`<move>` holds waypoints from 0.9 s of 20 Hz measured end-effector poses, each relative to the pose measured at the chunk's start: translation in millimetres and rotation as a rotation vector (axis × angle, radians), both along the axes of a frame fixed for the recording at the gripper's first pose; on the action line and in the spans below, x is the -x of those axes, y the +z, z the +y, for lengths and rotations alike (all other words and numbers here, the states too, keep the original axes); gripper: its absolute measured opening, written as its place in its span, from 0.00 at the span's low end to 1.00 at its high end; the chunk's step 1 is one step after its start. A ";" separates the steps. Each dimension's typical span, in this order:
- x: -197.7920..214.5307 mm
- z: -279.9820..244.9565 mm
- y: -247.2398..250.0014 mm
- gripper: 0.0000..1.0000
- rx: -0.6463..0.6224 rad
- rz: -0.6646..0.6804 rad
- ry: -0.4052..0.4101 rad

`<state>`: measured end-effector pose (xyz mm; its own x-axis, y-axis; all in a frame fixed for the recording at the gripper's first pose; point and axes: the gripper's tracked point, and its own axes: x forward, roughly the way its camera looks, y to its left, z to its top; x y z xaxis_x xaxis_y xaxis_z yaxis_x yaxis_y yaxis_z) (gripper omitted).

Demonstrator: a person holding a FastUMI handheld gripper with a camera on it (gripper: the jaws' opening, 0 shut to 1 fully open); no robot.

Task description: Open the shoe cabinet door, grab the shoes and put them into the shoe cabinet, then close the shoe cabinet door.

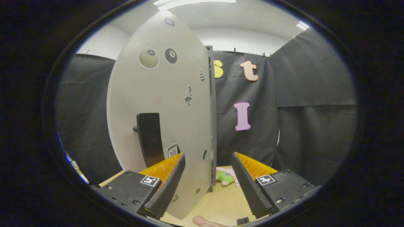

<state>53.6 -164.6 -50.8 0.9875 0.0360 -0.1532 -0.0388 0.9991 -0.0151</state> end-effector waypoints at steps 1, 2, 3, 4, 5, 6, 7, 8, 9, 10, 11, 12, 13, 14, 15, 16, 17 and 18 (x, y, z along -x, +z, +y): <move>-0.8 4.2 -0.8 0.96 0.003 -0.001 -0.001; -6.1 8.0 0.3 0.96 0.014 -0.006 -0.004; -9.0 11.1 1.8 0.96 0.023 -0.012 -0.008; -13.9 13.7 -1.0 0.96 0.028 -0.014 -0.018; -23.9 18.3 -0.5 0.96 0.029 -0.013 -0.027; -30.2 23.1 -1.9 0.96 0.025 -0.011 -0.029; -38.3 28.4 -3.2 0.96 0.016 -0.008 -0.027; -45.4 34.9 -4.8 0.96 0.001 -0.001 -0.016; -55.9 43.7 -7.7 0.96 -0.017 0.008 -0.001; -62.5 52.5 -9.8 0.96 -0.031 0.015 0.012; -67.4 65.2 -14.3 0.96 -0.042 0.027 0.029; -70.6 75.5 -18.4 0.96 -0.046 0.038 0.041; -73.4 87.5 -23.6 0.96 -0.047 0.049 0.055; -73.9 99.0 -29.0 0.96 -0.041 0.059 0.060; -75.5 102.6 -33.0 0.97 -0.035 0.064 0.053; -78.2 103.5 -38.1 0.97 -0.034 0.069 0.036; -79.9 107.8 -42.3 0.97 -0.040 0.072 0.030; -81.1 112.2 -45.9 0.96 -0.042 0.080 0.031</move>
<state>134.7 -52.5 -96.7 0.9705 0.0740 -0.2297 -0.0687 0.9972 0.0310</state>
